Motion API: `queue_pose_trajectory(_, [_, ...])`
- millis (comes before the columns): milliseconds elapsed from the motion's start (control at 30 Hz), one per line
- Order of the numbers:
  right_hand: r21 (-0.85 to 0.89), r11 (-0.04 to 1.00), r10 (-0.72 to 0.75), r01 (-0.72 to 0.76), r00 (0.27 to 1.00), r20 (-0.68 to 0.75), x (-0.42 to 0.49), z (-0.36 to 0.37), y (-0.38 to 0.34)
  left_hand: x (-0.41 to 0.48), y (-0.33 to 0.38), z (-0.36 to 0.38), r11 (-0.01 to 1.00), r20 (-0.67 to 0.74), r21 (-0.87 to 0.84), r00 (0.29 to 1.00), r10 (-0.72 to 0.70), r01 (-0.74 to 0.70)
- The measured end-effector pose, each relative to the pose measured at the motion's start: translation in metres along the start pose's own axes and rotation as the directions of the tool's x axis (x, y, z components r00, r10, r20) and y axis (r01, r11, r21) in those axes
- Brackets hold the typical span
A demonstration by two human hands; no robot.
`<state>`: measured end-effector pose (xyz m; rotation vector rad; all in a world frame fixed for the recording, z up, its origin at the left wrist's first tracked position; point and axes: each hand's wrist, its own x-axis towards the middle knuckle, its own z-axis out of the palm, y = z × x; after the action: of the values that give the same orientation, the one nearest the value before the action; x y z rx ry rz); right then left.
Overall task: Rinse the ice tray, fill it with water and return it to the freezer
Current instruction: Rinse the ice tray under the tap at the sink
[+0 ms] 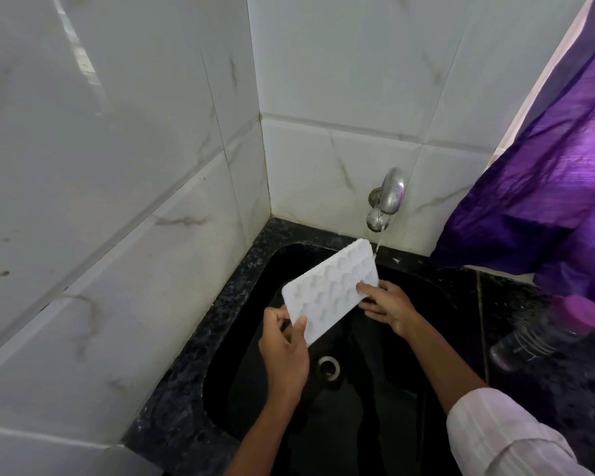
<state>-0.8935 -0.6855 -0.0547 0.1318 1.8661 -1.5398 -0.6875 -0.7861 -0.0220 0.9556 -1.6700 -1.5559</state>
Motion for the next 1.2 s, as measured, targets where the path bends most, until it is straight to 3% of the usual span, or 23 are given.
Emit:
queue_pose_trajectory(100, [0.015,0.998,0.065,-0.065,0.998,-0.013,0.003,0.004,0.014,0.005,0.001,-0.008,0.872,0.155,0.255,0.908,0.390,-0.418])
queue_pose_trajectory(167, [0.035,0.994,0.101,-0.100,0.995,-0.024,0.004,0.004,0.021,0.008,-0.004,-0.013,0.748,0.305,0.339,0.819,0.486,-0.570])
queue_pose_trajectory(267, [0.014,0.992,0.122,-0.122,0.992,-0.034,0.000,0.002,0.027,0.013,-0.019,-0.022,0.406,0.500,0.437,0.592,0.632,-0.803])
queue_pose_trajectory(300, [0.009,0.992,0.126,-0.125,0.991,-0.038,0.000,0.000,0.028,0.016,-0.026,-0.026,0.324,0.558,0.453,0.547,0.624,-0.831])
queue_pose_trajectory(333, [0.005,0.992,0.128,-0.128,0.991,-0.043,0.000,-0.001,0.029,0.017,-0.033,-0.029,0.324,0.594,0.467,0.563,0.575,-0.823])
queue_pose_trajectory(367, [0.001,0.992,0.129,-0.129,0.991,-0.049,-0.001,-0.002,0.030,0.015,-0.039,-0.032,0.381,0.590,0.489,0.620,0.518,-0.784])
queue_pose_trajectory(467, [-0.019,0.992,0.122,-0.123,0.991,-0.057,-0.001,-0.005,0.028,0.006,-0.054,-0.039,0.724,0.367,0.525,0.886,0.282,-0.448])
queue_pose_trajectory(567, [-0.003,0.993,0.113,-0.114,0.990,-0.083,-0.001,-0.007,0.028,0.007,-0.052,-0.032,0.914,0.074,0.375,0.988,0.138,-0.155])
queue_pose_trajectory(633, [0.028,0.997,0.076,-0.073,0.988,-0.132,-0.001,-0.008,0.028,0.012,-0.041,-0.023,0.968,-0.025,0.251,1.000,-0.007,0.013])
queue_pose_trajectory(733, [0.030,0.999,-0.014,0.023,0.967,-0.255,0.001,-0.012,0.024,0.024,-0.035,-0.005,0.968,-0.094,0.040,0.965,-0.244,0.248])
queue_pose_trajectory(867, [-0.094,0.982,-0.187,0.164,0.913,-0.363,-0.003,-0.021,0.007,0.042,-0.039,0.022,0.891,-0.003,-0.164,0.903,-0.431,0.424])
queue_pose_trajectory(1067, [-0.416,0.874,-0.391,0.251,0.871,-0.297,-0.002,-0.041,-0.023,0.035,-0.038,0.047,0.869,0.105,-0.120,0.877,-0.469,0.479])
queue_pose_trajectory(1200, [-0.609,0.777,-0.323,0.161,0.932,-0.165,0.004,-0.045,-0.027,0.030,-0.041,0.050,0.866,0.134,-0.131,0.874,-0.467,0.482])
